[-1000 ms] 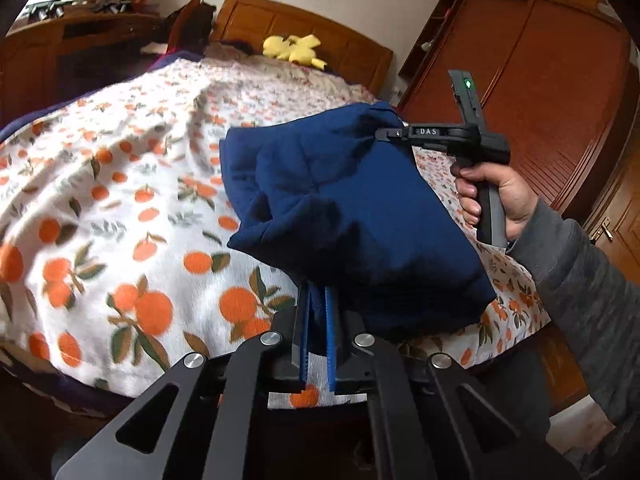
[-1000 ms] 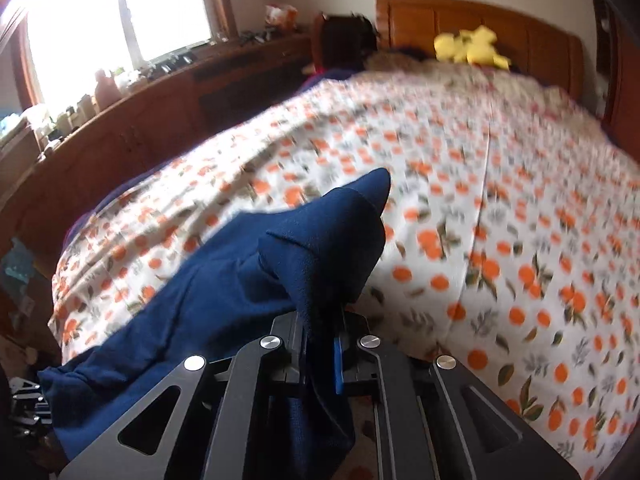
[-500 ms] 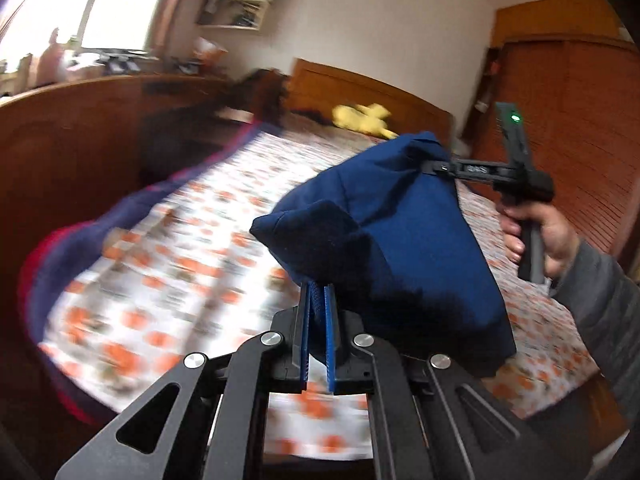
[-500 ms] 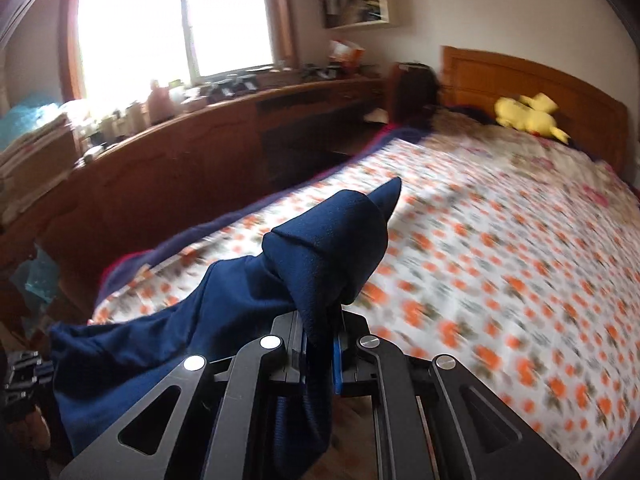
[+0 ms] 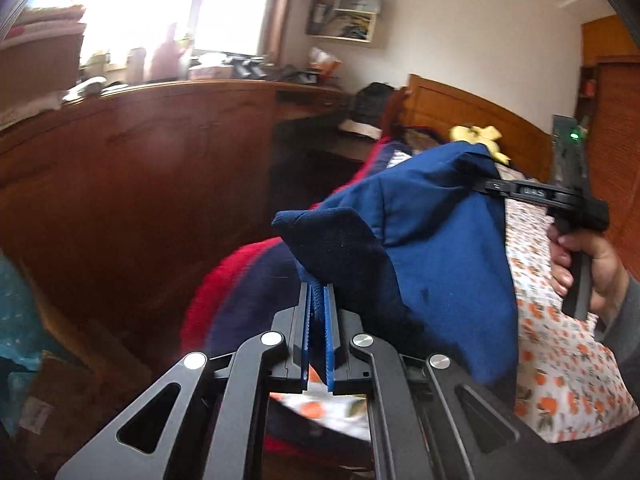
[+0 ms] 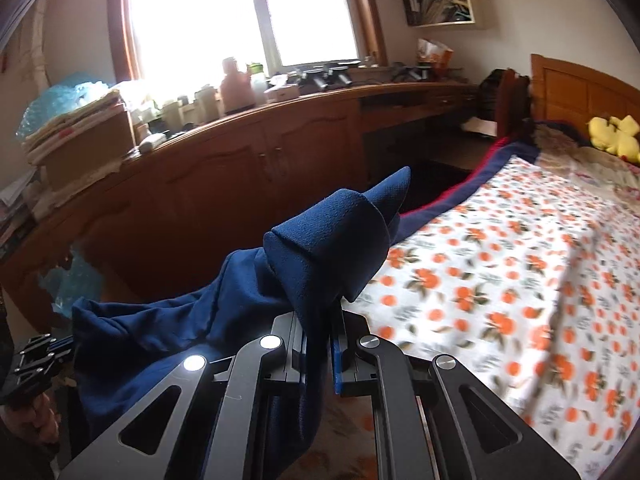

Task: Fold large clothes
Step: 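Carry the bundle to the bed corner by the desk and open the left tool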

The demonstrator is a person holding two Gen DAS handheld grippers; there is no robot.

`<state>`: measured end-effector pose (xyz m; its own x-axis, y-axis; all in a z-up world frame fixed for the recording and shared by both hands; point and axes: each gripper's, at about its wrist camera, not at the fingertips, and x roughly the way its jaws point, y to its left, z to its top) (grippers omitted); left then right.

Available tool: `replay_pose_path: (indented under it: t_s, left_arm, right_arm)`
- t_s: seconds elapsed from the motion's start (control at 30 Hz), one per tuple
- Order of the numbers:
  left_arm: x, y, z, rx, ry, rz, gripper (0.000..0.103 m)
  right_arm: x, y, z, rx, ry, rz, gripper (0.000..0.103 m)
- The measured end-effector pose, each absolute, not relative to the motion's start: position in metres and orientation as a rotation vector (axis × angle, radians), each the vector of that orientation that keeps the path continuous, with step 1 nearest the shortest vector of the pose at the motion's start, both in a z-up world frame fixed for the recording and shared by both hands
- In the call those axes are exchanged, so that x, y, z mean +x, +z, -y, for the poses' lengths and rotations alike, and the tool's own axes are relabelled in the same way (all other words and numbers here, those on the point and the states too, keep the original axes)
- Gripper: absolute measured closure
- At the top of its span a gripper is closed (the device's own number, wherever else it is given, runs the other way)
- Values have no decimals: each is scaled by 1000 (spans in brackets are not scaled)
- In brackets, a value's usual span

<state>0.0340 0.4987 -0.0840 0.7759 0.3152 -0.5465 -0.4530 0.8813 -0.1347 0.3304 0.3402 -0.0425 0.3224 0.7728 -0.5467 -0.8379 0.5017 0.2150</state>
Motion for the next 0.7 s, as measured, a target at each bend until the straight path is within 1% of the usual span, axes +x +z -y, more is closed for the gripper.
replay_pose_path:
  t_s: [0.17,0.27,0.33,0.37,0.4,0.43,0.47,0.5,0.53,0.6,0.7]
  left_arm:
    - [32,-105,-519,-286,448,-594,97]
    - [31,-112,-519,-275,465,-616,96]
    - [26,-116,-520,-271,490,-627,93]
    - [25,-117,-521,-270,507,-628,86]
    - [23,-117,-521,-263,531,-628,75]
    - [21,-117,-520,-246,561,-633,67]
    - [19,-116,-517,-229,580,-635,54]
    - [17,-114,-513,-221,587,-633,47]
    - [14,-113,-510,-218,589,-631,44]
    - [9,-107,-498,-194,604,-620,30]
    - [6,-95,-469,-149,601,-589,23]
  right_arm:
    - [336,-72,-353,-168,1002,-706,94]
    - [339,-87,-345,-188,952,-742,90]
    - [339,-91,-336,-204,926,-736,85]
    - [338,-92,-329,-207,916,-730,83]
    - [336,-90,-321,-208,913,-723,79]
    - [334,-87,-313,-212,914,-714,79]
    - [332,-86,-306,-213,917,-708,79]
    - [327,-83,-297,-213,920,-701,79]
    - [322,-78,-286,-210,924,-689,79]
    - [308,-70,-260,-207,932,-664,79]
    - [288,-59,-221,-204,935,-640,79]
